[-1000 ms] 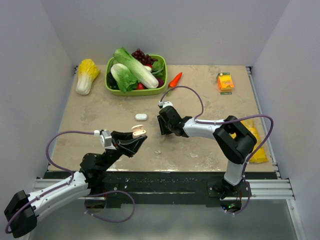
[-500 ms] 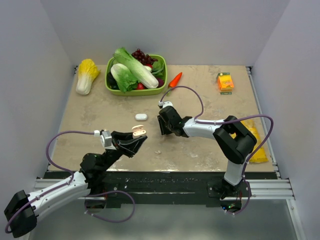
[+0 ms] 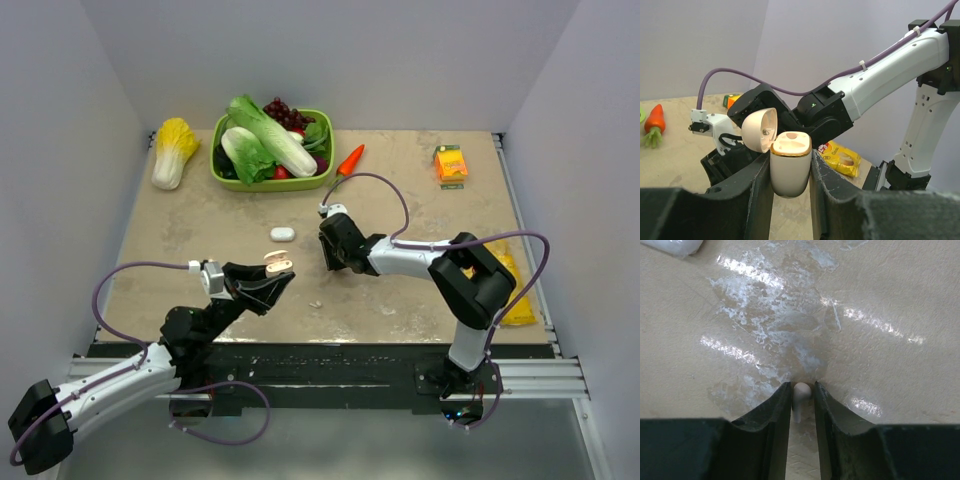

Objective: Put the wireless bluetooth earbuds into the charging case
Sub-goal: Pick up the earbud from the center of the board.

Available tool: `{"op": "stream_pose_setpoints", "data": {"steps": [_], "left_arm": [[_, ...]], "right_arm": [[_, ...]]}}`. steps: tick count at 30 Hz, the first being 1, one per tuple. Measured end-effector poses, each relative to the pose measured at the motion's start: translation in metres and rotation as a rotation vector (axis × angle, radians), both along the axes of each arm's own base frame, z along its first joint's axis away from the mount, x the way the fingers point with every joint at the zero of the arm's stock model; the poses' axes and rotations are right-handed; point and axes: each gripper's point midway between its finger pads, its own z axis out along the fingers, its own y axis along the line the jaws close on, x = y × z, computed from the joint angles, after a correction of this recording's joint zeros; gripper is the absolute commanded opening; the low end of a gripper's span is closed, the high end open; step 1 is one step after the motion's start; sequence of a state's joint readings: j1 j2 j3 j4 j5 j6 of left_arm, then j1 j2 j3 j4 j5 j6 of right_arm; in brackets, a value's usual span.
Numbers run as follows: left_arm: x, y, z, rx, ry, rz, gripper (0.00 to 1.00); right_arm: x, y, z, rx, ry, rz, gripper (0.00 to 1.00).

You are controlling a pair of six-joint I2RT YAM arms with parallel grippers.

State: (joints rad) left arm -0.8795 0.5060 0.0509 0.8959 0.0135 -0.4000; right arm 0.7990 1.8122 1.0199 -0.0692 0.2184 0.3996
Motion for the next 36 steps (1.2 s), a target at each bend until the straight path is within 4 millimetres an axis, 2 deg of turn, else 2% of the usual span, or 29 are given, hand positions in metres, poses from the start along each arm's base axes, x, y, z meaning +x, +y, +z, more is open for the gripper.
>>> {"op": "stream_pose_setpoints", "data": {"steps": [5,9,13,15,17,20,25,32,36], "left_arm": [[0.0,0.0,-0.001,0.003,0.002,0.0,0.0],[0.001,-0.001,-0.002,0.007,0.006,0.0,0.0],[0.002,-0.002,-0.004,0.013,0.011,0.0,0.0],[0.002,-0.003,-0.005,0.016,0.013,0.0,0.0],[0.003,-0.003,-0.006,0.016,0.014,0.0,0.0],[0.005,-0.004,-0.006,0.014,0.016,0.008,0.0],[0.01,-0.003,-0.002,0.001,-0.005,0.036,0.0],[0.02,-0.003,0.011,0.007,-0.078,0.092,0.0],[0.029,-0.014,0.036,0.004,-0.132,0.107,0.0]], "right_arm": [[-0.002,-0.002,0.0,0.0,0.001,0.0,0.17],[-0.002,-0.002,0.0,0.001,0.0,0.0,0.04],[-0.01,-0.009,0.002,0.013,-0.005,0.001,0.0],[-0.016,-0.014,0.01,0.037,-0.022,0.003,0.0],[-0.019,-0.014,0.027,0.084,-0.054,0.005,0.0],[-0.016,-0.009,0.068,0.191,-0.145,0.013,0.0],[-0.016,0.0,0.151,0.402,-0.323,0.045,0.0],[-0.042,-0.012,0.264,0.672,-0.554,0.106,0.0],[-0.063,-0.024,0.322,0.796,-0.678,0.151,0.0]]}}
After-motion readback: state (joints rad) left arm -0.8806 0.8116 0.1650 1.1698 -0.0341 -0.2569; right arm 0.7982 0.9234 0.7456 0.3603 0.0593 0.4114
